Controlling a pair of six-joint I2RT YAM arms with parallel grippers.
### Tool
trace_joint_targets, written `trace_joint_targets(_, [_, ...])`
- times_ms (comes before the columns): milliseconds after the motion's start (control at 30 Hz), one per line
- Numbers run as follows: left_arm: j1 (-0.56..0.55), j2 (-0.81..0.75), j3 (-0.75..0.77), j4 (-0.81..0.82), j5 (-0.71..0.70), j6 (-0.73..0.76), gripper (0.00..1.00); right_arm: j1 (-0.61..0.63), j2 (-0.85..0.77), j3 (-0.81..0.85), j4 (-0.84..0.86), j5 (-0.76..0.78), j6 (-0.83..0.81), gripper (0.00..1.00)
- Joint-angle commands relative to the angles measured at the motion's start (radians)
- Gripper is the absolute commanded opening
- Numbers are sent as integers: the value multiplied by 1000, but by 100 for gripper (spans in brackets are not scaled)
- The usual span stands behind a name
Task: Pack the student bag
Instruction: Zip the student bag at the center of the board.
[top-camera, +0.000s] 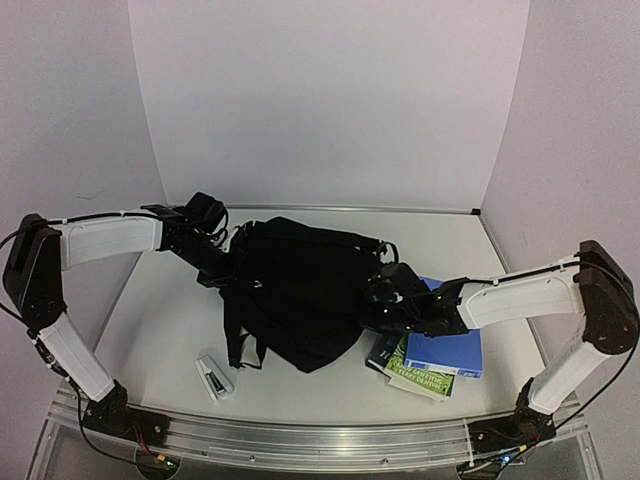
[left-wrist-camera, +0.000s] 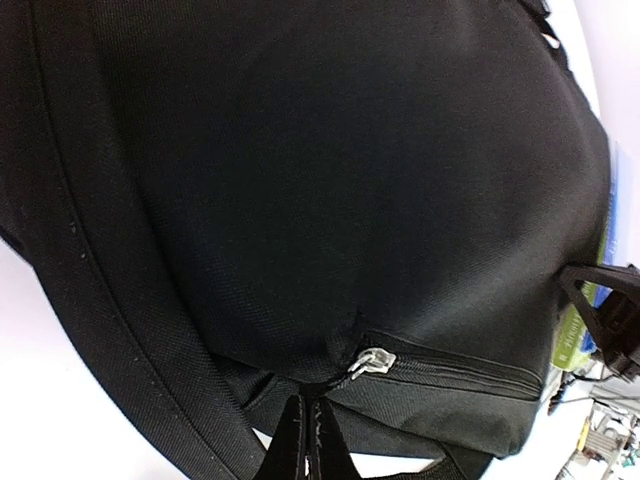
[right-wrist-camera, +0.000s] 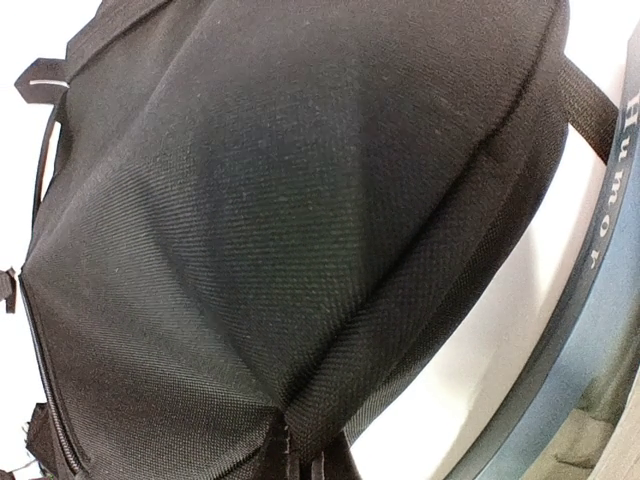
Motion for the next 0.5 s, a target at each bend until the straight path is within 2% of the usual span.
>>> trace_joint_targets(0, [35, -88, -19, 67, 101, 20, 6, -24, -83, -1, -28, 25, -104, 0])
trace_joint_targets(33, [35, -98, -19, 75, 129, 23, 9, -24, -103, 8, -24, 14, -134, 1])
trace_joint_targets(100, [35, -118, -7, 76, 152, 25, 28, -24, -144, 31, -25, -2, -189, 11])
trace_joint_targets(167, [37, -139, 11, 73, 161, 26, 45, -24, -184, 50, -27, -15, -234, 30])
trace_joint_targets(233, [48, -164, 26, 78, 154, 21, 57, -25, -222, 63, -30, -23, -263, 47])
trace_joint_targets(300, [77, -180, 26, 97, 158, 8, 62, -24, -251, 78, -40, -24, -276, 59])
trace_joint_targets(367, [135, -178, 10, 123, 172, -11, 63, -25, -272, 97, -62, -7, -282, 69])
trace_joint_targets(467, [260, -148, -56, 228, 256, -90, 64, -31, -282, 120, -101, 31, -280, 76])
